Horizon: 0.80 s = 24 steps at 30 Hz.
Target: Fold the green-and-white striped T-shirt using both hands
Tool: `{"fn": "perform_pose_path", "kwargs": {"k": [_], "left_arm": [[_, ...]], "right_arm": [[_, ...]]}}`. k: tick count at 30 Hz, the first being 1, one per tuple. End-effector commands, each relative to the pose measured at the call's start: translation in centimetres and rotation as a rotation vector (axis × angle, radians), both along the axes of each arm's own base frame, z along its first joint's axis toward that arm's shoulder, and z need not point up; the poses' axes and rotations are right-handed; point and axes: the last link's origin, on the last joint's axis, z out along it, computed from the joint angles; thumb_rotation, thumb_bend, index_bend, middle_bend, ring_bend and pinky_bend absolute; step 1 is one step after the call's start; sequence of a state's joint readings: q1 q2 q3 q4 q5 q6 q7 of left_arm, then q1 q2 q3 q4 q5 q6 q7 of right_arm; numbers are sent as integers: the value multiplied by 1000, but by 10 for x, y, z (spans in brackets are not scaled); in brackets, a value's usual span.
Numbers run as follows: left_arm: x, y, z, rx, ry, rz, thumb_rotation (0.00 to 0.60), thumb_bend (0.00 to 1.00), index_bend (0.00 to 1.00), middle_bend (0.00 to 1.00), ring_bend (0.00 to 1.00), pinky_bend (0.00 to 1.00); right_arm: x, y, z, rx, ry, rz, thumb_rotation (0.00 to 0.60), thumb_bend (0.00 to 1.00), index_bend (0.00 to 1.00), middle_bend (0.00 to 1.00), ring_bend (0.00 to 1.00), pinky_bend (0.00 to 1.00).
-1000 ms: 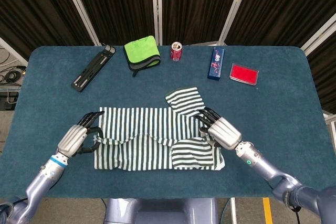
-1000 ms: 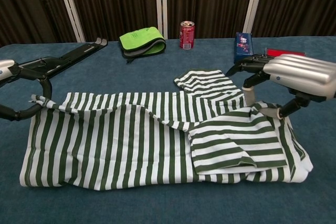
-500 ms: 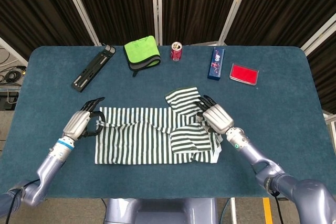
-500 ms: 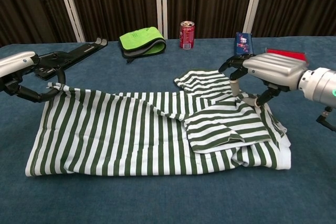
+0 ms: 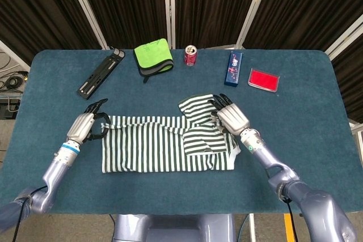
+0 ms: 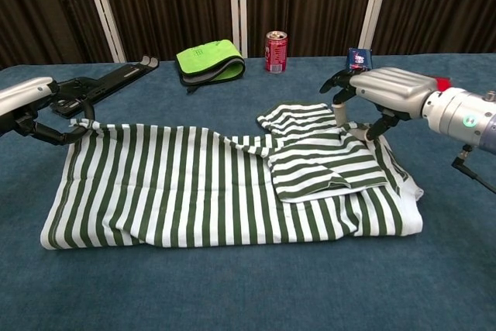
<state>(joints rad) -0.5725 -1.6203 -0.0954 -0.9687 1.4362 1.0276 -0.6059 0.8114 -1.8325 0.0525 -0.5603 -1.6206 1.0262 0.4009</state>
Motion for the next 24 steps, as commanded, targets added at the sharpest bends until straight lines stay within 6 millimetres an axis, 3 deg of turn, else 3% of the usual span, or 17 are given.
{"fn": "perform_pose_path", "kwargs": {"k": [1,11,24], "left_arm": [[-2,6,-4,-1,19,18,600,552,759,0,0,0],[6,18,-17,7,74,5,600,552,750,0,0,0],[0,26,-23,-3,129,33,600,553,741,0,0,0]], "right_arm": [[0,-3,-2,-1,-6,-21,600,430,728,121,0,0],[-4,-9,-11,3,35,-57,600,429,728,120,0,0],[-4,-13,-21,12,54,-83,600,429,727,121,0,0]]}}
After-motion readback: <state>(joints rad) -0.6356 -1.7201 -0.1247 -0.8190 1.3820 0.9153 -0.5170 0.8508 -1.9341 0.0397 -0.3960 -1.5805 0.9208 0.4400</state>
